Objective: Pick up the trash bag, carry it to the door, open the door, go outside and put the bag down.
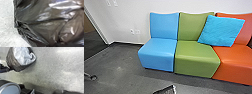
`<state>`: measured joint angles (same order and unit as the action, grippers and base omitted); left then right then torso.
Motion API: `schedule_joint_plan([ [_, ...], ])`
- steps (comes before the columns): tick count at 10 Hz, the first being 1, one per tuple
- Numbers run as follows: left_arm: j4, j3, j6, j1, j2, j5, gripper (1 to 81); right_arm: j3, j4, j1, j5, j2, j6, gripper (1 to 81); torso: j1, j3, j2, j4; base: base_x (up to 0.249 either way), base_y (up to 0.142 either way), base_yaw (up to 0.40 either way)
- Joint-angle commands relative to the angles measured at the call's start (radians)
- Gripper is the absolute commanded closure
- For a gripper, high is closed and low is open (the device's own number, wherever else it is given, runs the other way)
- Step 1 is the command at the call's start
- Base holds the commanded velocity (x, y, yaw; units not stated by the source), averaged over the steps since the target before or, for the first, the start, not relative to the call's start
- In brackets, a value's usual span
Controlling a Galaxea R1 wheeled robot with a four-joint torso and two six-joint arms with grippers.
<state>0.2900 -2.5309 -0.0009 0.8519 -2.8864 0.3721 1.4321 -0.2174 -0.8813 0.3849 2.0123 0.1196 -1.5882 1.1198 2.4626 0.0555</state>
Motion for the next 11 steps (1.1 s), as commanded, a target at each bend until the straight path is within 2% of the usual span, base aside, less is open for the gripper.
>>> schedule_joint_plan([
  [1, 0.026, 0.098, -0.001, -0.084, 0.054, 0.070, 81.1, -0.010, -0.022, 0.080, 0.055, -0.036, -0.003, 1.0, 0.062, -0.095, -0.097, 0.000, 0.000, 0.000, 0.000],
  [2, 0.032, 0.110, -0.001, -0.076, 0.065, 0.071, 81.1, -0.001, -0.023, 0.073, 0.055, -0.025, -0.003, 1.0, 0.084, -0.130, -0.131, 0.000, 0.000, 0.000, 0.000],
  [4, 0.049, 0.110, -0.001, -0.066, 0.082, 0.114, 81.1, 0.032, -0.022, 0.040, 0.045, 0.016, -0.003, 1.0, 0.129, -0.201, -0.201, 0.000, 0.000, 0.000, 0.000],
  [9, 0.037, 0.107, 0.002, 0.020, 0.104, 0.110, 81.1, 0.148, -0.020, -0.063, 0.032, 0.133, -0.011, 1.0, 0.241, -0.376, -0.372, 0.000, 0.000, 0.000, 0.000],
  [11, 0.034, 0.106, 0.002, 0.049, 0.110, 0.103, 81.1, 0.194, -0.019, -0.114, -0.004, 0.182, -0.014, 1.0, 0.286, -0.446, -0.440, 0.000, 0.000, 0.000, 0.000],
])
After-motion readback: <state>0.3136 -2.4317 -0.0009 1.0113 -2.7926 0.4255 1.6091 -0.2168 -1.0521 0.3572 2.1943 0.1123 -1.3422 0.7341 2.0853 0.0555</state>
